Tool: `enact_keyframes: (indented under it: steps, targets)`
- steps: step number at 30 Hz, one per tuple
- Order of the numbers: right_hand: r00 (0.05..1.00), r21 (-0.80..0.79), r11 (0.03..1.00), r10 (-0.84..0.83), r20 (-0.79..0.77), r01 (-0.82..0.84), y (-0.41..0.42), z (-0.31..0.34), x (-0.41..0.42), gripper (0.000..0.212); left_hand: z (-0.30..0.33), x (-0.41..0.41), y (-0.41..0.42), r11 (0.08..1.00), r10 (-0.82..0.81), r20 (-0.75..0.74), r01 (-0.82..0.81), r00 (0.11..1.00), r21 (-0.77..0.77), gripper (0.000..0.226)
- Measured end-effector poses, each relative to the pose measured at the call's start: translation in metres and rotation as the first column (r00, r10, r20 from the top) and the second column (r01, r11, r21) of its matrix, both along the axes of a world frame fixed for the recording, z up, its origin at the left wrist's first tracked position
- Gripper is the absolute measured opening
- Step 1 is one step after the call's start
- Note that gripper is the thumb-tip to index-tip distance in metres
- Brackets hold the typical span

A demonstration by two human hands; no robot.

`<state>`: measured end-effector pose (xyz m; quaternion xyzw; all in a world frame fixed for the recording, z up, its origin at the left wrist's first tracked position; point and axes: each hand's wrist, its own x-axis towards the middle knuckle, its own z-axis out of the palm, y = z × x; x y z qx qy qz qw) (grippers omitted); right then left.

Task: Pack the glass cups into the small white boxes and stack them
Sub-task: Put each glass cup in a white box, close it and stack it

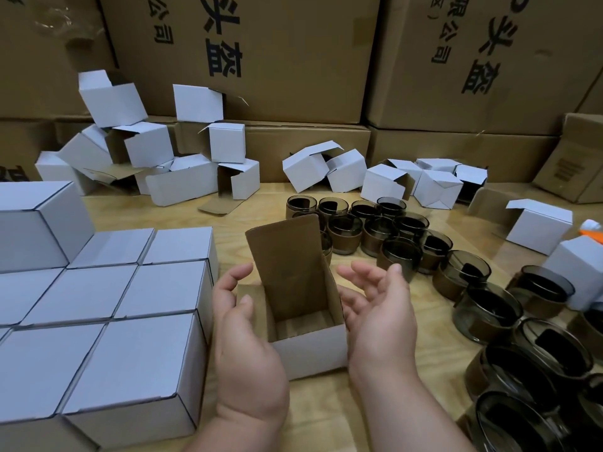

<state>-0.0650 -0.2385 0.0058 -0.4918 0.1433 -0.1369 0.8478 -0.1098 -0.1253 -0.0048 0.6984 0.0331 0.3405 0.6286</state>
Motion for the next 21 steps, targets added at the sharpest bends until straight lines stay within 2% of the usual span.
enact_keyframes:
  steps: [2, 4, 6, 8, 10, 13, 15, 21]
  targets:
    - [1.000, 0.038, 0.999, -0.015, -0.022, 0.016, -0.004, 0.001, 0.004, 0.034, 0.001, -0.001, 0.000, 1.000, 0.012, -0.015, -0.012, 1.000, 0.006, 0.048]
    - [0.999, -0.004, 0.999, -0.042, -0.011, 0.042, -0.005, -0.001, 0.006, 0.020, 0.001, -0.001, -0.001, 1.000, 0.021, -0.020, -0.022, 1.000, -0.013, 0.046]
    - [0.993, -0.204, 0.972, -0.111, 0.028, 0.115, -0.006, -0.003, 0.005, 0.021, 0.002, 0.000, -0.001, 0.998, 0.020, -0.017, -0.021, 1.000, -0.062, 0.044]
    - [0.974, -0.468, 0.854, -0.184, 0.133, 0.226, -0.009, -0.003, 0.003, 0.032, 0.001, 0.001, -0.001, 0.997, 0.025, -0.013, -0.026, 1.000, -0.074, 0.044]
    - [0.959, -0.631, 0.723, -0.198, 0.200, 0.281, -0.012, -0.002, 0.001, 0.037, 0.000, 0.002, 0.000, 0.997, 0.027, -0.006, -0.027, 1.000, -0.072, 0.045]
    - [0.985, -0.805, 0.573, -0.155, 0.080, 0.156, -0.016, -0.008, 0.005, 0.036, -0.001, 0.002, -0.001, 0.996, 0.025, -0.002, -0.025, 1.000, -0.086, 0.045]
    - [0.992, -0.861, 0.506, -0.127, -0.021, 0.047, -0.016, -0.010, 0.006, 0.039, -0.001, 0.002, -0.001, 0.997, 0.028, 0.001, -0.028, 1.000, -0.078, 0.044]
    - [0.990, -0.893, 0.451, -0.120, -0.073, -0.011, -0.020, -0.004, 0.006, 0.046, -0.004, 0.002, -0.001, 0.999, 0.027, 0.009, -0.027, 1.000, -0.037, 0.046]
